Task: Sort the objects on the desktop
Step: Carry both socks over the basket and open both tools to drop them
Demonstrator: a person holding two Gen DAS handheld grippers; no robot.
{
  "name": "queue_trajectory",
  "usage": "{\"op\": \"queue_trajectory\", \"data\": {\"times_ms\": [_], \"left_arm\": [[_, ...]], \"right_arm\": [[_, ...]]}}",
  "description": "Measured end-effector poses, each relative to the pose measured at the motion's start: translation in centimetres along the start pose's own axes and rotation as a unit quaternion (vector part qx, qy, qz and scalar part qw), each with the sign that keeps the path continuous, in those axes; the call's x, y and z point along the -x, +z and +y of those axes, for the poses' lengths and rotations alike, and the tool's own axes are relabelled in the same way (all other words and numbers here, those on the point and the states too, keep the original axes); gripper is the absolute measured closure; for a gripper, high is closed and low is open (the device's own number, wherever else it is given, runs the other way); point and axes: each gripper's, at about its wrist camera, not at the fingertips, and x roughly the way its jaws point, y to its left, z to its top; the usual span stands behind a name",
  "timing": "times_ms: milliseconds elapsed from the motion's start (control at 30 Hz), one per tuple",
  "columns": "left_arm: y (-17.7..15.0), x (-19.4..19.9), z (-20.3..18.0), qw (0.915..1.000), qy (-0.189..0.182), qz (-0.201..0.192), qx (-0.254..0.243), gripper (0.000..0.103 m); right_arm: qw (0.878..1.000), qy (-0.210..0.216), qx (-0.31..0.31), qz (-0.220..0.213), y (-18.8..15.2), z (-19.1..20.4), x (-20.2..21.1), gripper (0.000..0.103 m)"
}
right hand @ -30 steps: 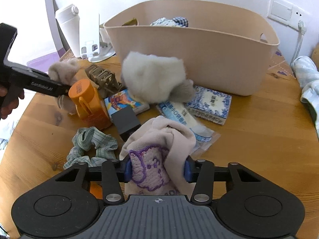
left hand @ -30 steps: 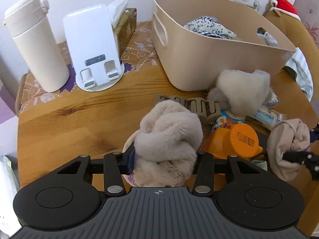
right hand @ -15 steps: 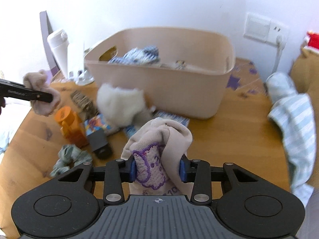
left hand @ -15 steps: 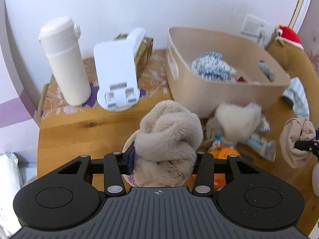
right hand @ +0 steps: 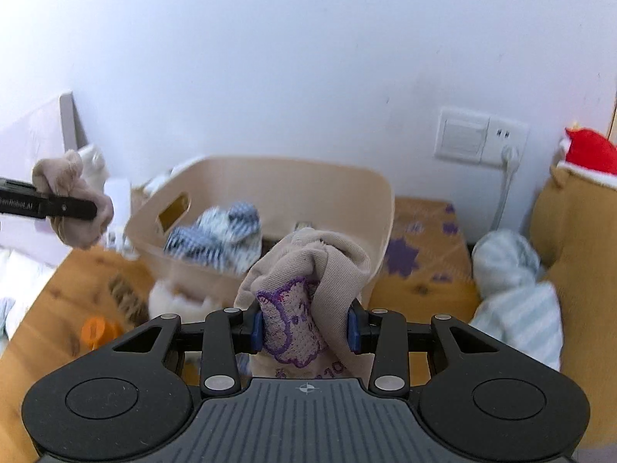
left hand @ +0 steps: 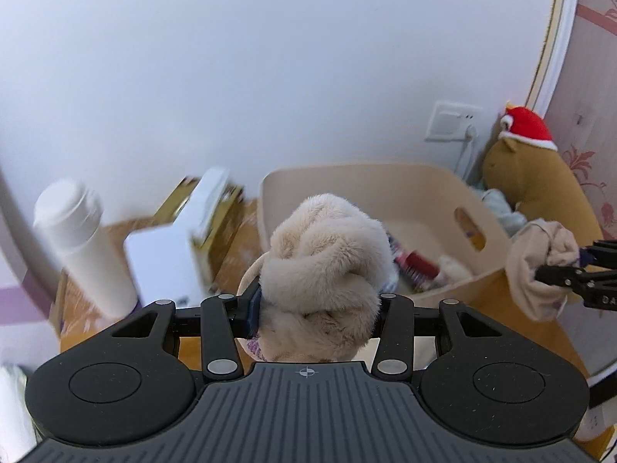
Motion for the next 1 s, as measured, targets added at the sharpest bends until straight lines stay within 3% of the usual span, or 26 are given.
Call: {"op": "queue_trajectory", "data": {"times_ms": [167,500,700,867,1000], "left_arm": [[2.0,-1.5,-2.4,0.9999,-0.007,-0.008,0.000,0.058],[4.8,-6.8,-7.2,0.9996,0.015,-0.007,-0.022,0.057],[4.3,-10.9,-8.2,0.9988,0.031,0.030,-0.024,0.057],[2.9,-13.5,-8.3,0.9952,0.074,0.063,-0.011,0.057],[2.4,-14.7,-8.7,0.9940,0.072,0.081,-0.010,0.056]], "right_arm": [[1.000,-0.017,-0.002,-0.021,2.3,-1.2,-0.7,0.066],[0.999,-0.029,-0.021,-0.030,5.5,-2.7,-4.3,0.066],[0.999,-0.024,-0.021,-0.011,5.9,-2.6,-7.1,0.066],[0.999,-0.028,0.001,0.025,5.7,-1.9,-9.7,0.066],[0.999,-0.026,0.008,0.045,5.5,-1.3,-11.2,0.066]]}}
